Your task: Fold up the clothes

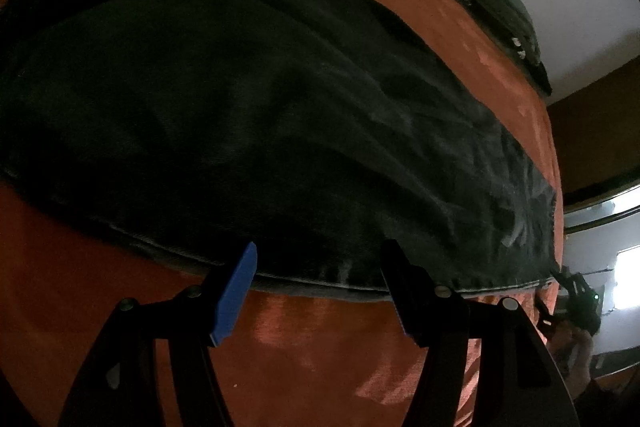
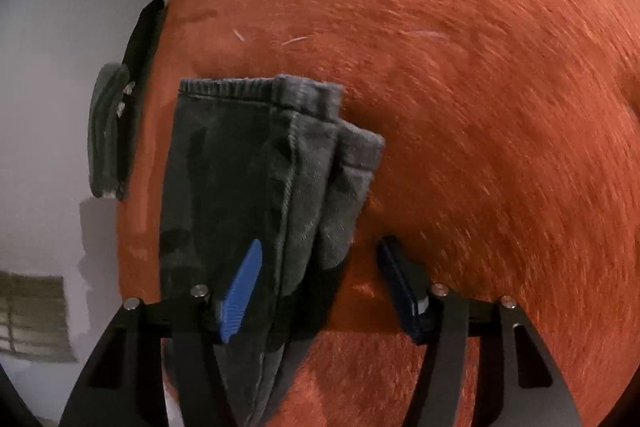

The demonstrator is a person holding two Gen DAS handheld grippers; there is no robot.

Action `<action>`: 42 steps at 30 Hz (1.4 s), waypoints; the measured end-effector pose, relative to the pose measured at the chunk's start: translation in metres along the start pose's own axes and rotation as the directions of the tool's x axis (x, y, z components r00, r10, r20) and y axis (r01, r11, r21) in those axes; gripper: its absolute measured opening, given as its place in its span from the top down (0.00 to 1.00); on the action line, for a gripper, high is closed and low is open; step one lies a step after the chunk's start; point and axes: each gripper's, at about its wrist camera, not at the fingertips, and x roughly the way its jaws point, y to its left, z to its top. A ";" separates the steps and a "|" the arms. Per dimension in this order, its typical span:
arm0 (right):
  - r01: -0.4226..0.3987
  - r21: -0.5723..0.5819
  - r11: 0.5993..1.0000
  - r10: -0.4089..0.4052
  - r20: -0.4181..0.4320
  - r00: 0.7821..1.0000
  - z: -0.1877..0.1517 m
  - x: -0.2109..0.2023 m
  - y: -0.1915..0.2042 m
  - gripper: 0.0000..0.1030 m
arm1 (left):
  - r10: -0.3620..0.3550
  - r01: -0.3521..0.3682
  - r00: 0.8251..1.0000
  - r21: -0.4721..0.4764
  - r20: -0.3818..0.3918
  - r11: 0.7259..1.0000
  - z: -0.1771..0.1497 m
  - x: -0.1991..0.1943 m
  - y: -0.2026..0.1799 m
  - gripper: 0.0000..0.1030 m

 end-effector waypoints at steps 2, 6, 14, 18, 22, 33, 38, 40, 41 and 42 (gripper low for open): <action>-0.011 -0.031 0.999 0.012 0.026 1.000 0.005 0.003 0.007 0.42 | 0.004 -0.004 1.000 0.011 0.000 1.000 -0.001 0.000 -0.001 0.36; 0.021 -0.097 0.995 -0.014 0.068 0.998 0.010 0.007 0.016 0.56 | 0.014 -0.014 1.000 0.026 -0.003 1.000 -0.001 0.001 -0.001 0.36; 0.068 -0.373 0.925 0.001 0.183 0.983 -0.009 -0.032 0.059 0.90 | 0.050 -0.049 0.999 0.034 -0.016 0.998 -0.004 0.008 0.000 0.36; 0.094 -0.554 0.827 0.036 0.218 0.975 -0.032 -0.055 0.098 0.90 | 0.049 -0.049 0.999 0.021 -0.014 0.999 -0.003 0.008 0.000 0.36; 0.097 -0.816 0.570 0.142 0.214 0.966 -0.105 -0.076 0.160 0.92 | 0.040 -0.040 0.999 0.006 -0.011 0.999 -0.005 0.006 0.001 0.36; 0.064 -0.796 -0.602 0.178 -0.055 0.983 -0.454 -0.021 0.192 0.93 | 0.041 0.002 0.974 -0.187 0.223 0.982 0.009 -0.081 0.088 0.36; -0.088 -0.726 -0.682 -0.095 -0.032 0.995 -0.519 0.040 0.152 0.85 | 0.030 0.023 0.979 -0.259 0.199 0.966 0.003 -0.077 0.112 0.36; -0.152 -0.738 -0.658 -0.103 -0.112 0.988 -0.517 0.027 0.155 0.68 | 0.009 0.034 0.984 -0.236 0.179 0.971 -0.002 -0.068 0.103 0.36; -0.193 -0.748 -0.635 -0.104 -0.164 0.981 -0.512 0.018 0.159 0.64 | -0.003 0.039 0.986 -0.218 0.166 0.975 -0.003 -0.064 0.100 0.36; -0.208 -0.763 -0.612 -0.102 -0.185 0.977 -0.507 0.012 0.162 0.56 | -0.015 0.046 0.988 -0.202 0.152 0.978 -0.004 -0.060 0.096 0.36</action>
